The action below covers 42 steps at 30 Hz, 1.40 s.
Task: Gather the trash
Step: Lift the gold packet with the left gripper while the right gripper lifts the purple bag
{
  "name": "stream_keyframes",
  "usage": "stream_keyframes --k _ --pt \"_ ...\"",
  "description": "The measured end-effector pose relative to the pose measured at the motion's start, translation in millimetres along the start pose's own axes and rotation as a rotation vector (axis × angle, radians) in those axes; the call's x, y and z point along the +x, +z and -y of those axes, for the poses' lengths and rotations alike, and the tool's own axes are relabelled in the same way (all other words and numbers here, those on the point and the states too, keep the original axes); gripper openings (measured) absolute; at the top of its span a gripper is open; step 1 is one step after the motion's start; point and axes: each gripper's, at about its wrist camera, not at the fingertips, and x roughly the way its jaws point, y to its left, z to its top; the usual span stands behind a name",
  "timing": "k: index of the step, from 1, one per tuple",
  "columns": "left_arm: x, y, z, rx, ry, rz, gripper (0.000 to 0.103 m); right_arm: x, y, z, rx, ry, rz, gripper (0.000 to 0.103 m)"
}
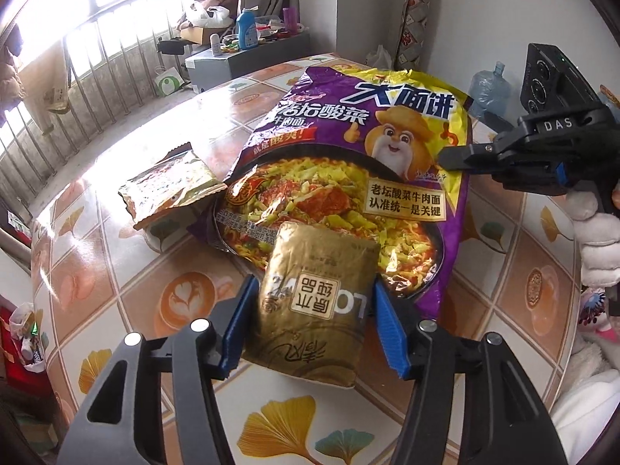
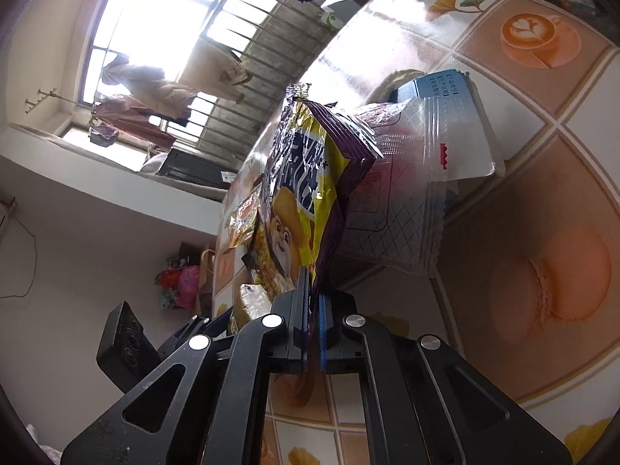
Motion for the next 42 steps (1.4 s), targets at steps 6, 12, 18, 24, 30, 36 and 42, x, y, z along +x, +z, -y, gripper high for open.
stream_keyframes --k 6,12,18,24,30,36,42 --pt "-27.5 13.4 -7.0 -0.129 -0.186 0.071 0.056 -34.2 -14.8 -9.2 -0.131 -0.01 -0.011 0.0" --pt "-19.8 35.3 30.4 -0.13 -0.344 0.077 0.056 -82.6 -47.7 -6.2 -0.256 -0.059 -0.01 0.0" --pt "14.9 41.5 95.0 -0.012 -0.386 0.002 0.056 -125.5 -65.1 16.1 -0.206 -0.148 0.074 0.002" --pt "39.1 48.3 126.3 0.028 -0.427 -0.04 0.056 -147.4 -63.0 35.0 -0.094 -0.124 0.176 0.002" --pt "45.5 55.8 136.1 0.028 -0.457 -0.058 0.056 -153.9 -64.4 27.5 -0.132 -0.062 0.206 0.002" --pt "44.2 52.9 144.7 0.046 -0.481 -0.057 0.056 -135.9 -52.1 17.9 -0.183 0.033 0.171 0.002" --pt "47.6 49.8 136.2 -0.002 -0.519 -0.054 0.056 -88.2 -25.6 24.1 -0.162 0.128 0.046 0.002"
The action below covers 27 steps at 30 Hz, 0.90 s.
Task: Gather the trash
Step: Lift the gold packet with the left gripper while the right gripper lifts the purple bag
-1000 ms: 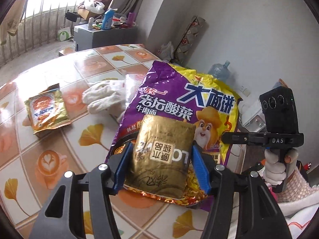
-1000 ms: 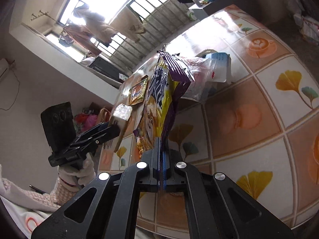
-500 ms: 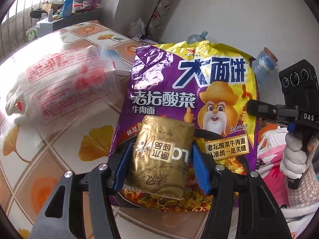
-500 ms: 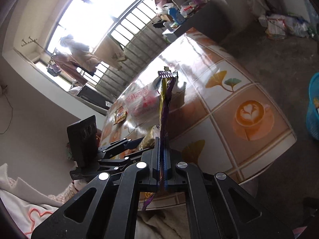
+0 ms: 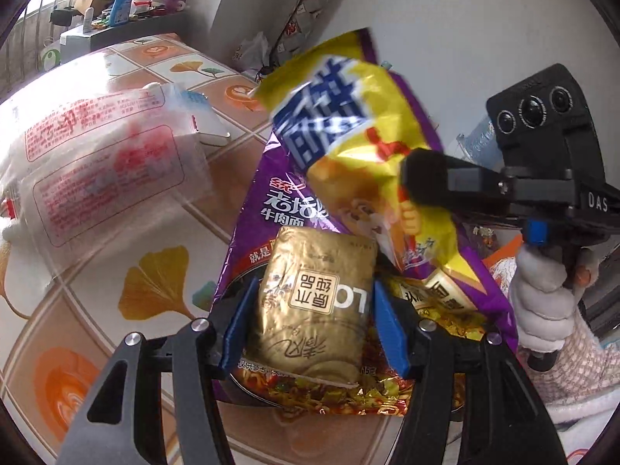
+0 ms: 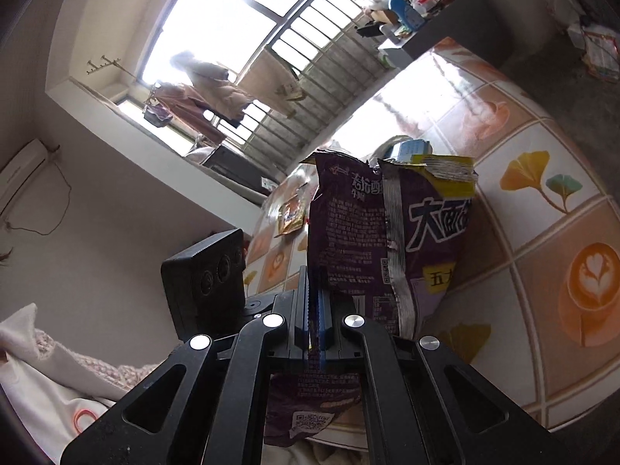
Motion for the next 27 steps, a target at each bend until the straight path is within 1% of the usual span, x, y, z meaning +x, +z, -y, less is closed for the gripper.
stream_keyframes --k 4,7,12,18,21,22,24,27 --pt "-4.0 -1.4 -5.1 -0.025 0.006 0.004 0.056 24.7 11.1 15.1 0.063 0.027 -0.083 0.003" --pt "-9.2 -3.1 -9.7 -0.039 0.017 0.004 0.056 31.4 15.3 18.4 0.088 0.041 -0.113 0.004" --pt "-20.9 -9.5 -15.8 -0.055 0.036 -0.001 0.056 38.8 15.4 29.4 0.146 0.029 -0.163 0.005" --pt "-45.9 -19.0 -33.6 -0.1 0.094 0.01 0.056 46.2 15.3 34.3 0.181 0.028 -0.183 0.005" --pt "-64.4 -25.3 -44.4 -0.145 0.114 0.037 0.056 46.9 12.8 39.8 0.213 0.011 -0.192 0.006" --pt "-71.2 -26.2 -47.6 -0.166 0.106 0.054 0.056 48.2 12.0 41.6 0.225 0.014 -0.197 0.006" --pt "-84.5 -25.6 -49.1 -0.193 0.057 0.101 0.055 49.2 10.9 43.6 0.247 0.019 -0.203 0.006" --pt "-94.4 -16.2 -39.1 -0.171 -0.045 0.16 0.055 52.2 11.6 43.0 0.263 -0.013 -0.214 0.008"
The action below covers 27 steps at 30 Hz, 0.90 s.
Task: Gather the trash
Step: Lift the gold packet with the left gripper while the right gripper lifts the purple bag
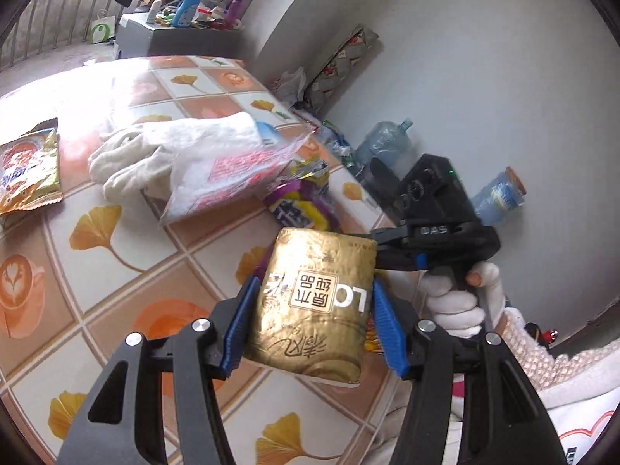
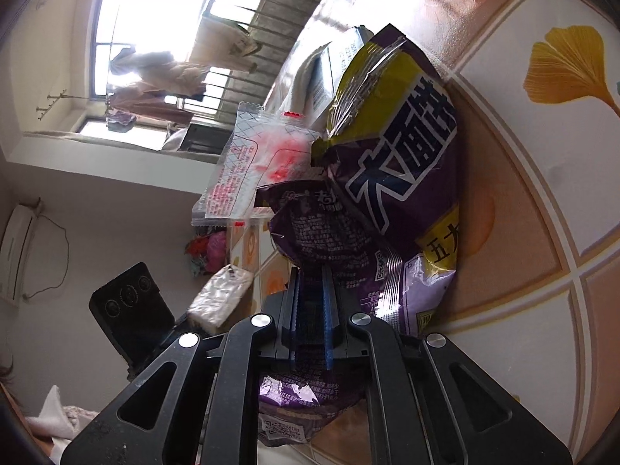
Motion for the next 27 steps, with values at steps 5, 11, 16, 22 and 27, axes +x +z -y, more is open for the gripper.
stream_keyframes --k 5,11,16,22,27 --pt "19.5 -3.3 26.8 0.1 -0.067 -0.07 0.056 -1.6 5.0 6.1 0.074 0.009 0.004 0.011" --pt "44.1 -16.3 26.9 0.102 -0.045 -0.147 0.054 -14.1 8.8 22.9 0.177 0.087 0.019 0.013" --pt "54.1 -12.8 24.8 0.08 0.007 -0.164 0.053 -18.7 5.3 27.4 0.197 0.102 0.031 0.014" --pt "36.1 -9.5 48.1 0.19 -0.055 -0.082 0.053 -16.6 0.4 25.7 0.203 0.096 0.038 0.011" --pt "64.8 -11.6 54.9 0.224 0.05 -0.16 0.053 -21.5 -1.3 29.8 0.204 0.102 0.036 0.013"
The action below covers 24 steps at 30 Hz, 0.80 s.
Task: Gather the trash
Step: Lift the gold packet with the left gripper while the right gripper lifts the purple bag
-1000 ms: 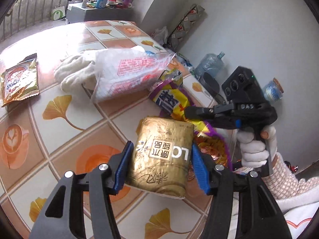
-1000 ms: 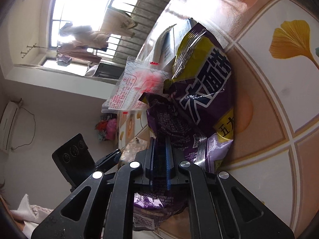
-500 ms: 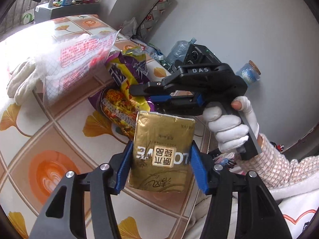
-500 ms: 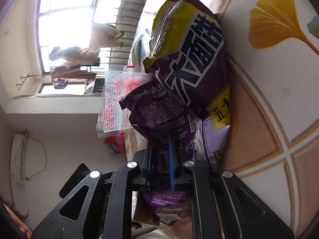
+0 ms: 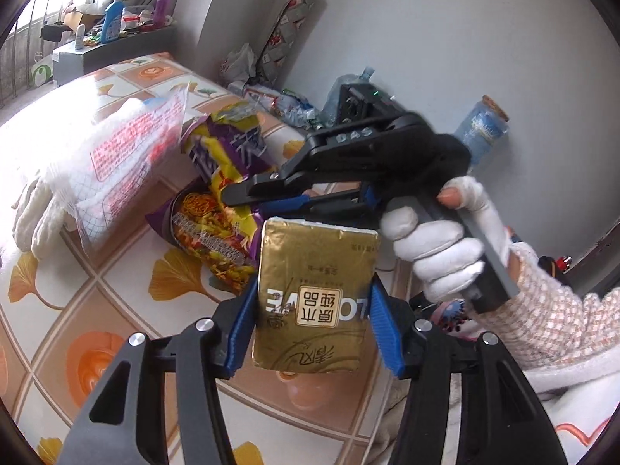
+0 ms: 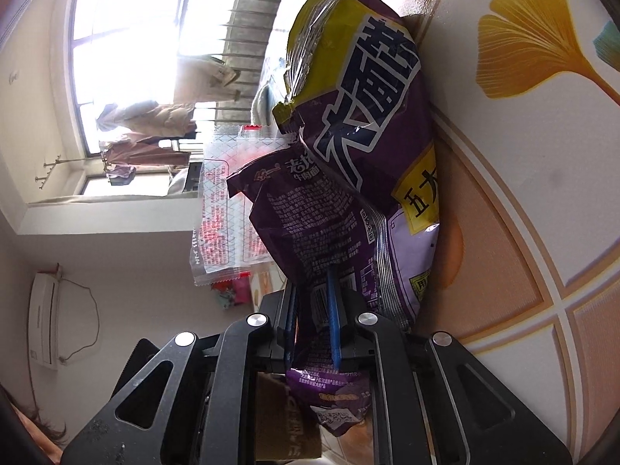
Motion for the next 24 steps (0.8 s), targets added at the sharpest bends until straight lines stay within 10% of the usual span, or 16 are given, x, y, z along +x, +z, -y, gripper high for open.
stream_keyframes --k 7,15,24 --pt "10.5 1.7 -26.7 -0.121 -0.016 -0.036 0.052 -27.2 -9.3 -21.0 -0.133 0.002 0.055 0.047" --pt "12.3 -0.4 -26.8 -0.126 -0.012 -0.043 0.052 -105.3 -31.4 -37.4 -0.344 0.007 0.231 0.05" --pt "16.6 -0.8 -21.9 -0.107 -0.003 -0.045 0.052 -110.4 -40.8 14.2 -0.148 -0.147 0.306 0.05"
